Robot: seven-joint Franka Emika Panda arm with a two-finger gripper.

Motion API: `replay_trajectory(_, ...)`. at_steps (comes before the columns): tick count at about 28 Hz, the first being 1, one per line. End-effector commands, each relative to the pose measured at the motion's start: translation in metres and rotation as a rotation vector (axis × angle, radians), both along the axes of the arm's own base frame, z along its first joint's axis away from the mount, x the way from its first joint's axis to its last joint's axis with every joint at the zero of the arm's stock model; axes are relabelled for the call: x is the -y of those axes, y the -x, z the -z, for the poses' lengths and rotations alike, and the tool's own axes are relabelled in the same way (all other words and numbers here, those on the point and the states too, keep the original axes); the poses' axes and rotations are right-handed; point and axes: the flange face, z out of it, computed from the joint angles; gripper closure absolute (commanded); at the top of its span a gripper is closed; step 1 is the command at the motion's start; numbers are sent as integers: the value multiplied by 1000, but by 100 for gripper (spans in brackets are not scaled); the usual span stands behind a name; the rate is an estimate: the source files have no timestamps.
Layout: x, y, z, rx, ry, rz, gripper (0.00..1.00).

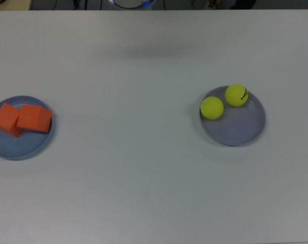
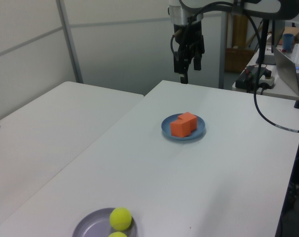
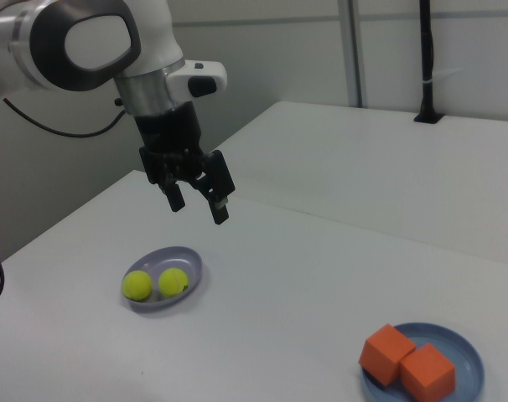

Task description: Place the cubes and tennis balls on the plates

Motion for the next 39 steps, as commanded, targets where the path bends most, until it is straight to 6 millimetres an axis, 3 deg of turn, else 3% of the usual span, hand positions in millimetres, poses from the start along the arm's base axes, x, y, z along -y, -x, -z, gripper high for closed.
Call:
replay_trajectory(1, 2, 3, 1, -8, 18, -17, 0)
replay_trajectory(2, 2, 3, 1, -9, 17, -17, 2)
replay_trajectory(3, 2, 4, 0, -7, 15, -17, 16)
replay_trajectory(4, 2, 4, 0, -7, 14, -19, 20)
replay_trajectory(7, 2, 4, 1, -10, 6, -18, 22)
replay_trajectory(9, 1, 4, 1, -10, 5, -17, 13)
replay_trajectory(10, 0, 4, 1, -9, 6, -17, 3)
replay_trajectory(13, 0, 4, 1, -9, 10, -15, 0)
replay_trajectory(14, 0, 4, 1, -9, 12, -19, 9)
replay_trajectory(17, 0, 4, 1, -9, 13, -19, 15)
replay_trajectory(18, 0, 4, 1, -9, 11, -19, 18)
replay_trajectory(19, 0, 4, 1, -9, 11, -19, 29)
replay_trajectory(20, -1, 4, 1, -9, 8, -20, 30)
replay_trajectory(22, 1, 4, 1, -9, 8, -17, 28)
replay_trajectory(23, 0, 4, 1, -9, 10, -13, 12)
replay_trajectory(24, 0, 4, 1, -8, 13, -11, 4)
replay_trajectory(26, 0, 4, 1, -8, 13, -10, 3)
replay_trajectory(27, -1, 5, 1, -10, 11, -11, 4)
replay_trajectory(29, -1, 5, 0, -8, 11, -11, 18)
replay_trajectory(32, 0, 5, 0, -8, 10, -10, 22)
replay_trajectory(33, 0, 5, 0, -8, 10, -10, 28)
replay_trajectory(36, 0, 6, -1, -7, 11, -10, 30)
replay_trajectory(39, 0, 5, 0, -9, 10, -15, 38)
